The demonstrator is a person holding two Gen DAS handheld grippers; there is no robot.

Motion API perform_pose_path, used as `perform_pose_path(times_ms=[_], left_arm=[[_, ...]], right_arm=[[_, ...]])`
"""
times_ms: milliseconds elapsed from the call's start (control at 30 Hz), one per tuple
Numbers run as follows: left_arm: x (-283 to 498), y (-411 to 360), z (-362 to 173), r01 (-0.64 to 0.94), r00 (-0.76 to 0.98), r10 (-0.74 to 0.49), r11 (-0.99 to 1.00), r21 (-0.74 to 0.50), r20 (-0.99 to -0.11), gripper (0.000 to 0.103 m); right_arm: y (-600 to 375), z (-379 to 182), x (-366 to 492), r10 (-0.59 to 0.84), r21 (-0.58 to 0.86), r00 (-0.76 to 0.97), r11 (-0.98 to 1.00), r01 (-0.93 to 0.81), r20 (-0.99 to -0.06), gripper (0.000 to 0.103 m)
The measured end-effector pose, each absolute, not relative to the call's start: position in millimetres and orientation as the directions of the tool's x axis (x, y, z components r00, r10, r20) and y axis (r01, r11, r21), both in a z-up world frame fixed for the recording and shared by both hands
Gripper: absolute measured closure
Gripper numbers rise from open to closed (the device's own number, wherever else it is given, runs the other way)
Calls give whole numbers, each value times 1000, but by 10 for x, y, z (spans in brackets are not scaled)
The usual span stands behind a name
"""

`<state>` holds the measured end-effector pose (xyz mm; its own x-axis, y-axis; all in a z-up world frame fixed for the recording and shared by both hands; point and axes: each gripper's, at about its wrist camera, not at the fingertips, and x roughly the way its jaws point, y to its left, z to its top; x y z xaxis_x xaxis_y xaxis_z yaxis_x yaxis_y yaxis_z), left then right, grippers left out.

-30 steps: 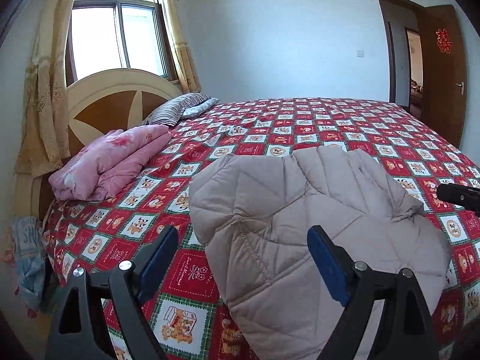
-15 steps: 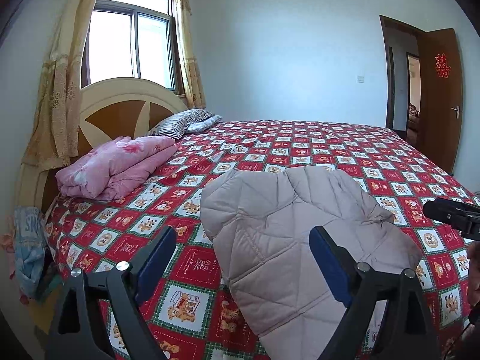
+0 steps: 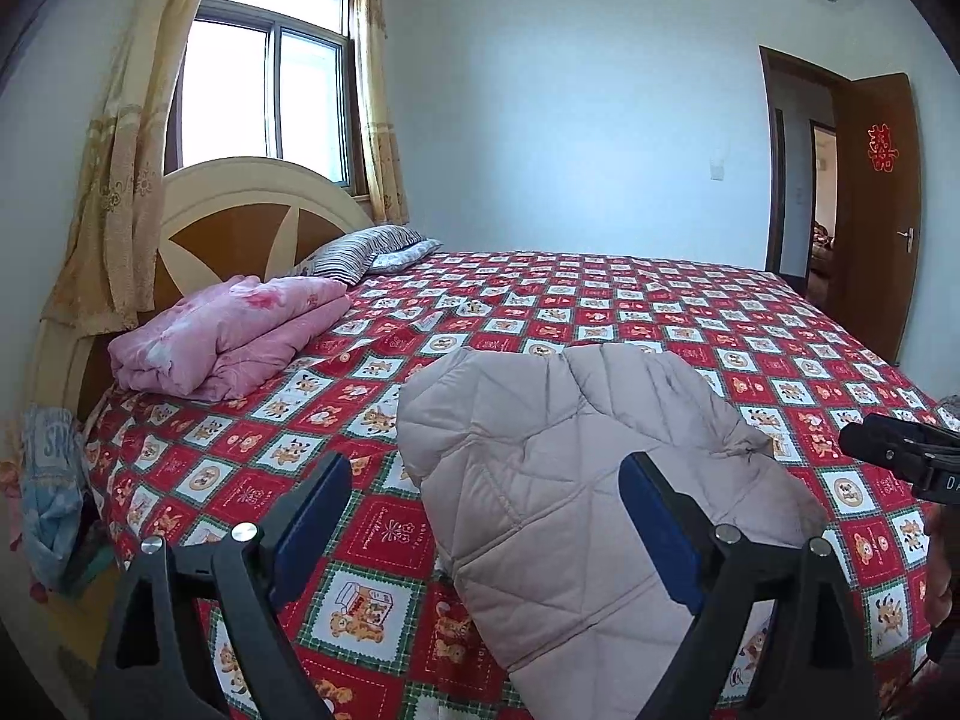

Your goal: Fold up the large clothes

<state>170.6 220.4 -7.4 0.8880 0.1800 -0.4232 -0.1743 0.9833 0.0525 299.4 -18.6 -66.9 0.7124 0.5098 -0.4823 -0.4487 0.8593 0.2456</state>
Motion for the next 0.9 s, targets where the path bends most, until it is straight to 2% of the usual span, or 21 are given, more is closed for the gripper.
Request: perform_pose_path(times_ms=[900], left_arm=[[1710,2180,-97,-166,887,173,985,55,-427,12]], right_arm=[[-217,-696,2973,510,249,712,859,-447,-482,15]])
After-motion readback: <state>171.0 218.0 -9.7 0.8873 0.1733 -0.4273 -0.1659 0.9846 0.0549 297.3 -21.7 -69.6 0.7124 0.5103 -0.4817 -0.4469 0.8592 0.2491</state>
